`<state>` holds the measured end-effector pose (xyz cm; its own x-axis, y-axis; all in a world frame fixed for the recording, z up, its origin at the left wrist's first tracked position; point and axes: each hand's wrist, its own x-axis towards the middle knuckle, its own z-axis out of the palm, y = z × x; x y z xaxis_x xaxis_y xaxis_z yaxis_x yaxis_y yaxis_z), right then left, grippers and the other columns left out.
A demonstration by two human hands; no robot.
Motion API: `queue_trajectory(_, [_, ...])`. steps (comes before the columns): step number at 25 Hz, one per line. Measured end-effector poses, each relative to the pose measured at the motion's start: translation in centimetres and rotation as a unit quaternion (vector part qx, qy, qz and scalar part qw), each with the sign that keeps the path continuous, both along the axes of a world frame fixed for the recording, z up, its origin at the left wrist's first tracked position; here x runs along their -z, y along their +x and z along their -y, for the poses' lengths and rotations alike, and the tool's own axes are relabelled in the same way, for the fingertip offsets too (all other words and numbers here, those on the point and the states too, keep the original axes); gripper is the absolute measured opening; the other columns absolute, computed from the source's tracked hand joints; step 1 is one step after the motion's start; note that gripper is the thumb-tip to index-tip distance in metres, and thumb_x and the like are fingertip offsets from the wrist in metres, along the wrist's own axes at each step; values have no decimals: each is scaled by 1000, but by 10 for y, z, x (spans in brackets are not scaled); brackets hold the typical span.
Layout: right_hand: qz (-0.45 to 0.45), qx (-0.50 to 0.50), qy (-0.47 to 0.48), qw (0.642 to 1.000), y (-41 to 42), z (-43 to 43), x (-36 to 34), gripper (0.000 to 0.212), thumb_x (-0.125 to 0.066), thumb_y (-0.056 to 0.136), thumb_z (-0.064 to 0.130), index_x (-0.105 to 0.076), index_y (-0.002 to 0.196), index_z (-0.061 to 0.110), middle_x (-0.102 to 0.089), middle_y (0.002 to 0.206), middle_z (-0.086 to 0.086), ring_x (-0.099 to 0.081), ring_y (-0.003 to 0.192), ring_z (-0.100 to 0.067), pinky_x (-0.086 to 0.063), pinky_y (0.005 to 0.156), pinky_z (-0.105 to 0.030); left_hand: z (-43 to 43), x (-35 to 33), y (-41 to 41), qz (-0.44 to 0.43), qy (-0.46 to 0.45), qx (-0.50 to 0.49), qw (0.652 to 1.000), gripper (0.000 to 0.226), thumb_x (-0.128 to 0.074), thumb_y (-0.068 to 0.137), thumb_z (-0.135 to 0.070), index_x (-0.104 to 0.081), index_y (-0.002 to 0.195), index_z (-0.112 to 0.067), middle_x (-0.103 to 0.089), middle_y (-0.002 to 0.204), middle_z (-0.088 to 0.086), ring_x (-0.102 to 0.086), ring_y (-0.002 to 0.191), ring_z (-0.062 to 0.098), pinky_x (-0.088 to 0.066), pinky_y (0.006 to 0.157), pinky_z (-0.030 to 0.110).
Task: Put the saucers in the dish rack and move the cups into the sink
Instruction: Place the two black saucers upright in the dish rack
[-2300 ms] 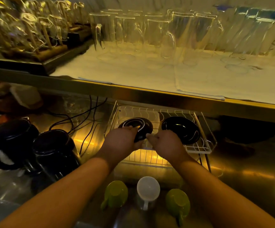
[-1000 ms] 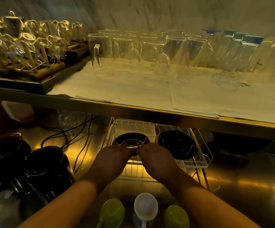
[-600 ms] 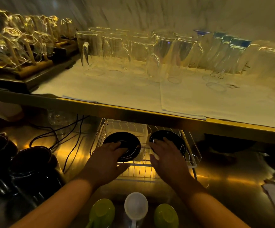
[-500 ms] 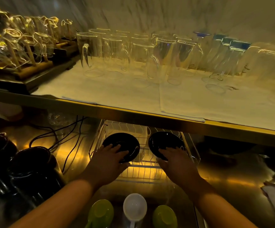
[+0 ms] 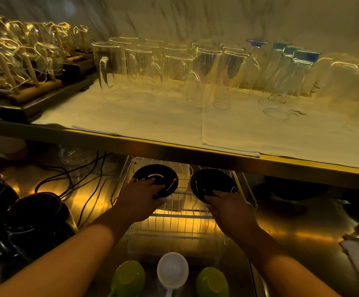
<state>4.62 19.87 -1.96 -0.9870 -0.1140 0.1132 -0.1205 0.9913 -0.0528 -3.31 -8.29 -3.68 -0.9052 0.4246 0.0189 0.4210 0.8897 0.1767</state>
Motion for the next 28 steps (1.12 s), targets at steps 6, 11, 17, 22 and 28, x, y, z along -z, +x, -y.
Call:
queue_trajectory(6, [15,17,-7,1000,-21,12,3,38,-39,100,42,-50,137,38,-50,146,3,-47,130,-24,-36,107,-44,1,-1,-1,-4,9,6,1000,56,-41,97,-64,-45,146,-37,-44,156,1,-38,142,22,-24,119,50])
queue_trajectory(11, [16,-15,-5,1000,-29,12,4,37,-40,100,42,-52,135,36,-54,142,1,-50,127,-25,-36,106,-44,2,-2,-4,-5,5,13,1000,56,-41,97,-63,-44,147,-37,-41,158,3,-36,144,25,-21,120,49])
queue_trajectory(17, [5,-14,3,1000,-30,8,7,37,-41,99,42,-51,135,36,-54,142,1,-50,128,-26,-35,107,-47,-4,-3,-4,-25,-33,23,999,50,-40,103,-51,-39,150,-34,-38,158,4,-33,145,26,-20,121,53])
queue_trajectory(22, [-24,-1,24,999,-27,14,14,41,-44,100,36,-47,139,26,-54,142,-2,-46,131,-26,-32,109,-46,-20,11,17,-68,13,-43,997,53,-49,102,-27,-35,153,-24,-35,161,6,-31,148,26,-23,120,47])
queue_trajectory(28, [-7,-12,35,999,-22,15,16,44,-55,95,22,-48,139,18,-55,141,-6,-50,128,-25,-38,105,-44,-18,10,26,-75,-13,-45,996,60,-59,94,-13,-39,150,-23,-46,154,3,-44,140,25,-37,112,42])
